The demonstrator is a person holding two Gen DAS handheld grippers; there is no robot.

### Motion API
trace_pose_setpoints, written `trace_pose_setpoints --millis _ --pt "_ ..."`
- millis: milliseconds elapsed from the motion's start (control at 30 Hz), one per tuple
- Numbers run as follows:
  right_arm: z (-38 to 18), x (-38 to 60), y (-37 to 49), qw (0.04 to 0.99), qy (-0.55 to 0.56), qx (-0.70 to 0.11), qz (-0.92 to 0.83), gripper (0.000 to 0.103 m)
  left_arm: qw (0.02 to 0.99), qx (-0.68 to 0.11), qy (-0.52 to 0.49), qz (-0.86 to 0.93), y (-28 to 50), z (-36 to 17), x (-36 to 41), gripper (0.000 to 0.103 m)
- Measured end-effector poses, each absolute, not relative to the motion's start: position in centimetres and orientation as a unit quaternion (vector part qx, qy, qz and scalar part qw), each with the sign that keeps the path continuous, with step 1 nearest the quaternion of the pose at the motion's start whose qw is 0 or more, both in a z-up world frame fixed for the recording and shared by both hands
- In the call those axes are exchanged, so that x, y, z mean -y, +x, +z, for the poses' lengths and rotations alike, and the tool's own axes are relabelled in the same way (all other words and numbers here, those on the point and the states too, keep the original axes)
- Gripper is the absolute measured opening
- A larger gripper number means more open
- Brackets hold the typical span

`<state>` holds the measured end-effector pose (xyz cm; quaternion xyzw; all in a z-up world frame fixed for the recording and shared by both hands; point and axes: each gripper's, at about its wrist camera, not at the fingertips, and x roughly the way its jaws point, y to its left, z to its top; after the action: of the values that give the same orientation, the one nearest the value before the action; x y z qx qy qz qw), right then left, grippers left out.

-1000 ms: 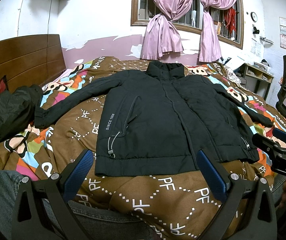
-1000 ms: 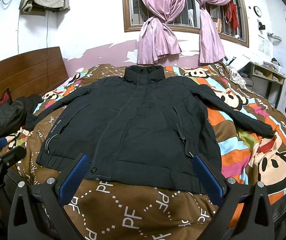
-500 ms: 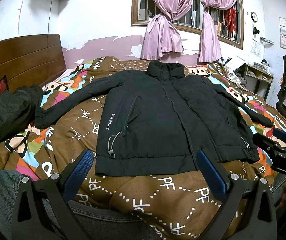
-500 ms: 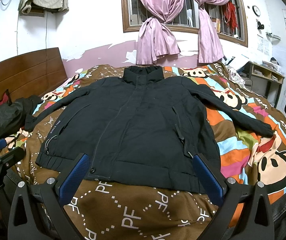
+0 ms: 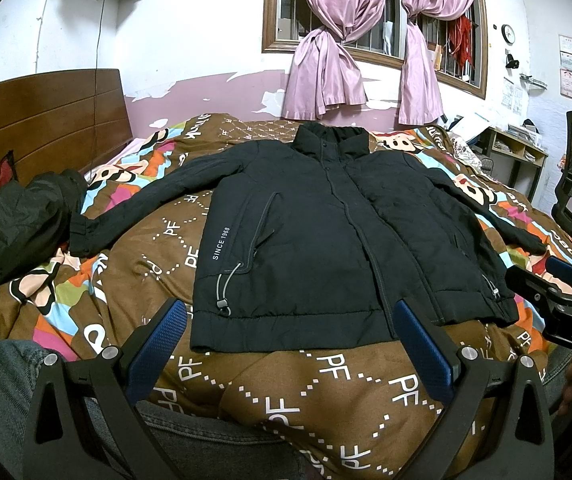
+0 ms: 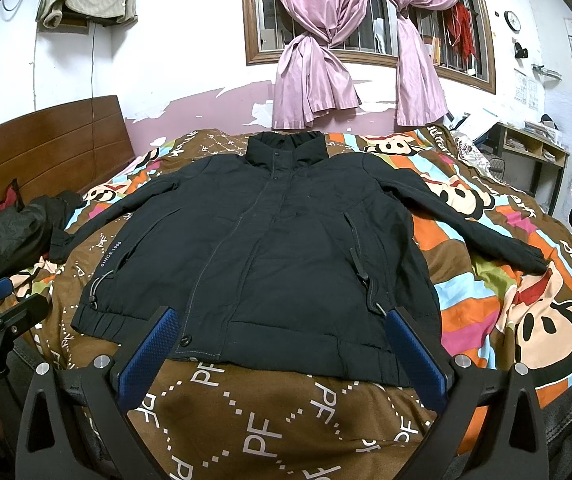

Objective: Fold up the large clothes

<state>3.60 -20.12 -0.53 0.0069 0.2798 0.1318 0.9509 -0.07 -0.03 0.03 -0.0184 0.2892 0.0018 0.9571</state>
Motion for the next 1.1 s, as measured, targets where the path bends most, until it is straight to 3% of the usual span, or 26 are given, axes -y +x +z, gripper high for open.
trace_pose_setpoints --millis 633,1100 --pt "-0.9 20.0 4.2 0.947 -0.007 -0.297 0.122 0.103 0.954 -0.298 -0.037 0.008 1.0 0.6 -0.5 0.101" --pt "8.9 20.4 11.1 0.958 -0.099 -0.267 0.043 0.103 0.963 -0.267 -0.030 0.012 9.0 7.8 -0.4 0.101"
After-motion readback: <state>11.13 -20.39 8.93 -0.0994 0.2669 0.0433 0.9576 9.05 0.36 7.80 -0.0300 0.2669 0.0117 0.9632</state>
